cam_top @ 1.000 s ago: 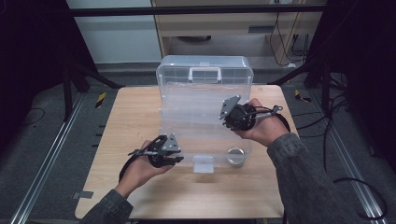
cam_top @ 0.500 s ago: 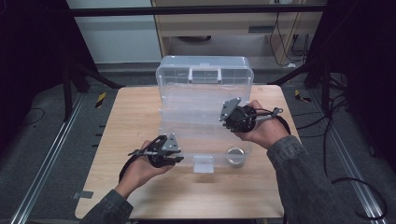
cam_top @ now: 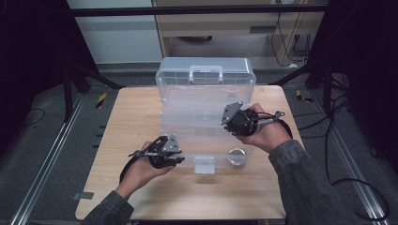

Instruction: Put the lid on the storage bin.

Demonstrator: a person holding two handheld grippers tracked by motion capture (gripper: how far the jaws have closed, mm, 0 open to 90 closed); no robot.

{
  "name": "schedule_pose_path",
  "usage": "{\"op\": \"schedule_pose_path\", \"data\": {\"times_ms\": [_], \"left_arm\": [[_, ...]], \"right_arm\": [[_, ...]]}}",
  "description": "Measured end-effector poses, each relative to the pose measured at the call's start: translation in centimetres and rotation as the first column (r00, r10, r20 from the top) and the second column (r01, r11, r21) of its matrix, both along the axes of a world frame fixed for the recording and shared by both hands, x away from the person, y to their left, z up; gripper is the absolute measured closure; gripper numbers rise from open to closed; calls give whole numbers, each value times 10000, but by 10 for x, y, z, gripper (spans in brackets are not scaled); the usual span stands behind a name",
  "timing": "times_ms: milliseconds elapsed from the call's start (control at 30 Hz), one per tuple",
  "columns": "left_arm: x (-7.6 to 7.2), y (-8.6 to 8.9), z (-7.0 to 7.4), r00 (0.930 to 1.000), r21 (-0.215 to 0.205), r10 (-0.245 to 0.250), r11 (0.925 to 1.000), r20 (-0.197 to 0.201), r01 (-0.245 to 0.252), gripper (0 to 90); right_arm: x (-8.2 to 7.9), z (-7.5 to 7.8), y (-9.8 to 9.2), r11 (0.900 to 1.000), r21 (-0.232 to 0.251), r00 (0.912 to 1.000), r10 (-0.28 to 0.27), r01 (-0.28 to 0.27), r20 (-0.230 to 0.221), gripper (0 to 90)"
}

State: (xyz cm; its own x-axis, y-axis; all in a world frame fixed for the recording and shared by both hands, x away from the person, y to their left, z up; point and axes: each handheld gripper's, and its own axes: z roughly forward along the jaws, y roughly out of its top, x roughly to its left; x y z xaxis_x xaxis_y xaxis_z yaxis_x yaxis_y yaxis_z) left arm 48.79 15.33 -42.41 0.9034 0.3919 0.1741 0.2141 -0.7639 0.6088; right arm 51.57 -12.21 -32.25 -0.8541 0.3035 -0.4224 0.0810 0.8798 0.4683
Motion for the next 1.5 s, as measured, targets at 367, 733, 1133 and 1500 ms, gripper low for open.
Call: {"op": "schedule_pose_path", "data": {"times_ms": [367, 733, 1133, 1500], "left_arm": [[-1, 0, -1, 9999, -30, 17, 10000, 117, -17, 675], [-2, 0, -1, 9997, -107, 70, 9999, 235, -68, 667], [-11, 17, 17, 9989, -1432, 395, 9891, 262, -353, 527], [-27, 45, 49, 9966, -2828, 749, 9572, 354, -619, 536]], "right_arm": [[-2, -1, 0, 9999, -83, 10000, 58, -59, -42, 807], [-3, -2, -1, 10000, -7, 9999, 69, -69, -86, 804], [-2, -2, -2, 10000, -11, 9999, 82, -82, -102, 803], [-3, -2, -1, 10000, 9, 9999, 47, -47, -125, 802]]}}
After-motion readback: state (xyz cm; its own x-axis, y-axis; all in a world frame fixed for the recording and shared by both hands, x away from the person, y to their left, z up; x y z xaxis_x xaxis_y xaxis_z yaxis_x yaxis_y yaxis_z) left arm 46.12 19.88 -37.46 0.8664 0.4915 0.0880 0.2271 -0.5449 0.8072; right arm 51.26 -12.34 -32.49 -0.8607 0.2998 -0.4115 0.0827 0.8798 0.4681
